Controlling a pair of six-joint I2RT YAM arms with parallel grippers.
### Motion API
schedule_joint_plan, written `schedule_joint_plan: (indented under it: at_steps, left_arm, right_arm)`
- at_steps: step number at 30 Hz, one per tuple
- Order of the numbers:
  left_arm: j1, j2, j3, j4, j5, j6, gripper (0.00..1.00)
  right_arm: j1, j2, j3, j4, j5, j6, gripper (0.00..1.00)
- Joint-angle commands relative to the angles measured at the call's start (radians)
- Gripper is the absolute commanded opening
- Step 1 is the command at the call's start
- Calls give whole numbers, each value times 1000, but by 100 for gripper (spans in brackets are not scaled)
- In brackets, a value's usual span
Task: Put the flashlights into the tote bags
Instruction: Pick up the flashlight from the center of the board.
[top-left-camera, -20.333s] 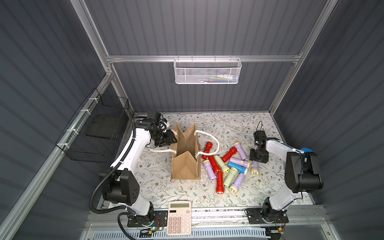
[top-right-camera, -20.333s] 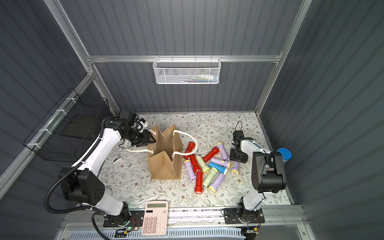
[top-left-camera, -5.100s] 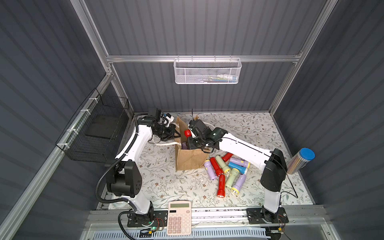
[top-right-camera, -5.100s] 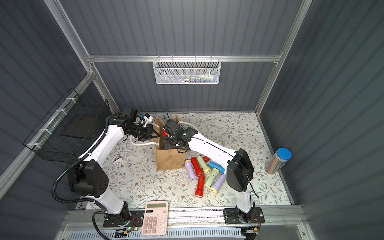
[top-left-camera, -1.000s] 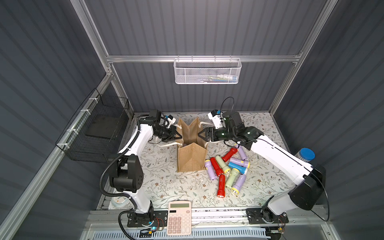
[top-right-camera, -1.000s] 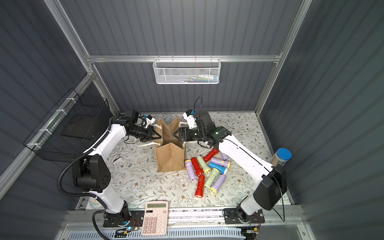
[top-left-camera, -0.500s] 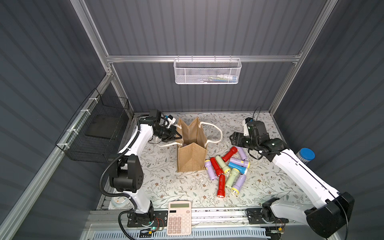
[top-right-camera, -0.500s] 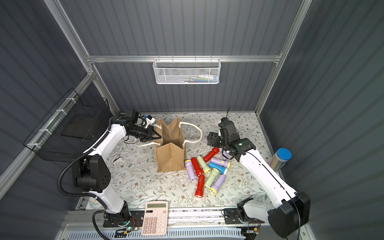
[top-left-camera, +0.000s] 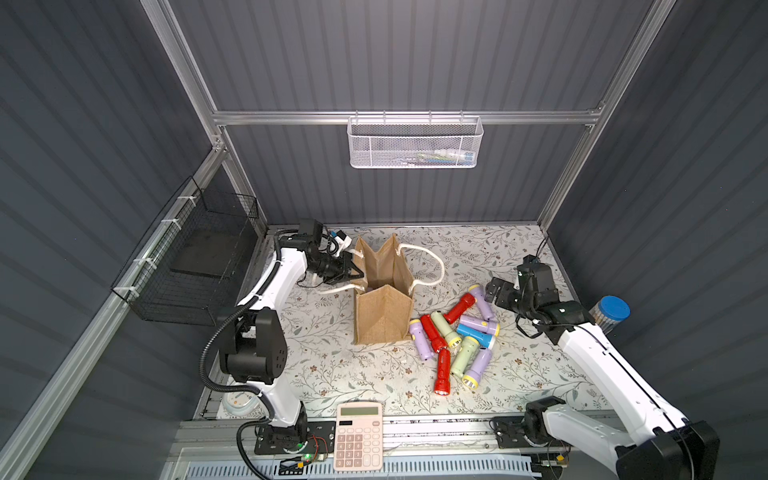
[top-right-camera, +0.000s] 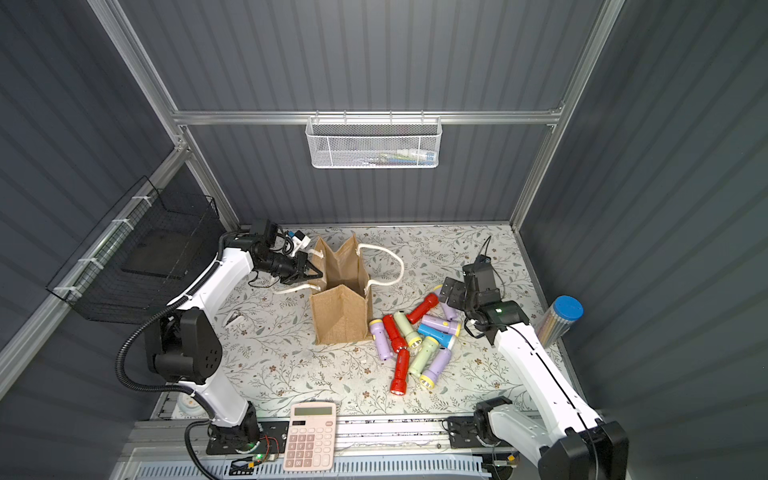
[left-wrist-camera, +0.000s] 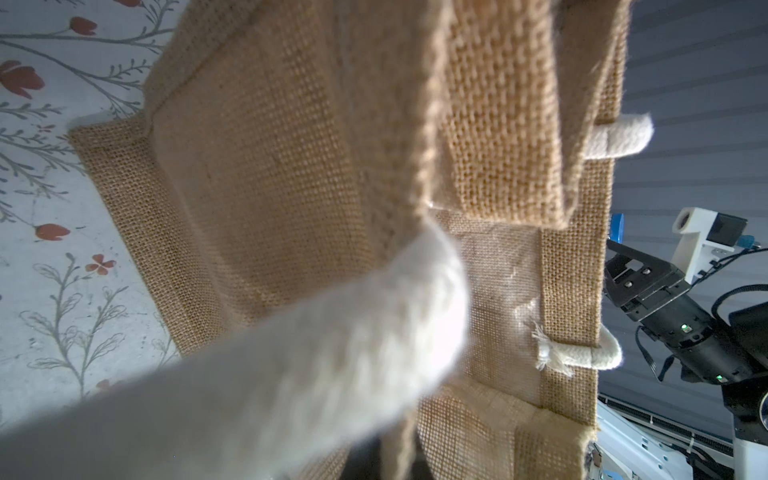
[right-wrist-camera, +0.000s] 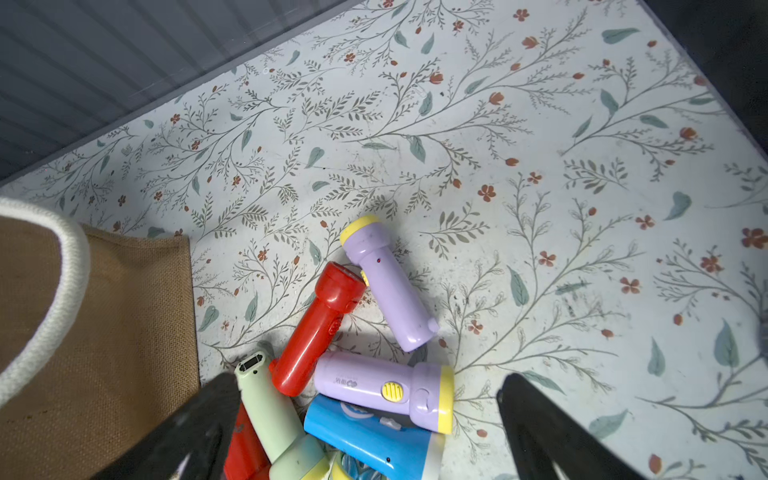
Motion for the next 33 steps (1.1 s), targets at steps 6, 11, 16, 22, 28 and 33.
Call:
schedule_joint_plan:
  at_steps: [6,11,16,22,28,33]
  left_arm:
    - [1,33,9,-22,-22,18,0]
    - [1,34,20,-34,-27,21,0]
    - [8,31,20,-34,-28,23,0]
    - [15,38,17,-41,-31,33,0]
    - [21,47,17,-40,-30,33,0]
    - [24,49,18,-44,-32,33,0]
  right_arm:
    - [-187,53,-46,39,-234,14,99]
    - [-212,185,-1,-39,-153,-75,98]
    - [-212,300,41,-70,-174,-176,91]
    - [-209,381,78,-73,-188,-248,84]
    - [-150,469,144,-107,-155,-343,81]
    - [-96,573,216,-148,-95,-402,75]
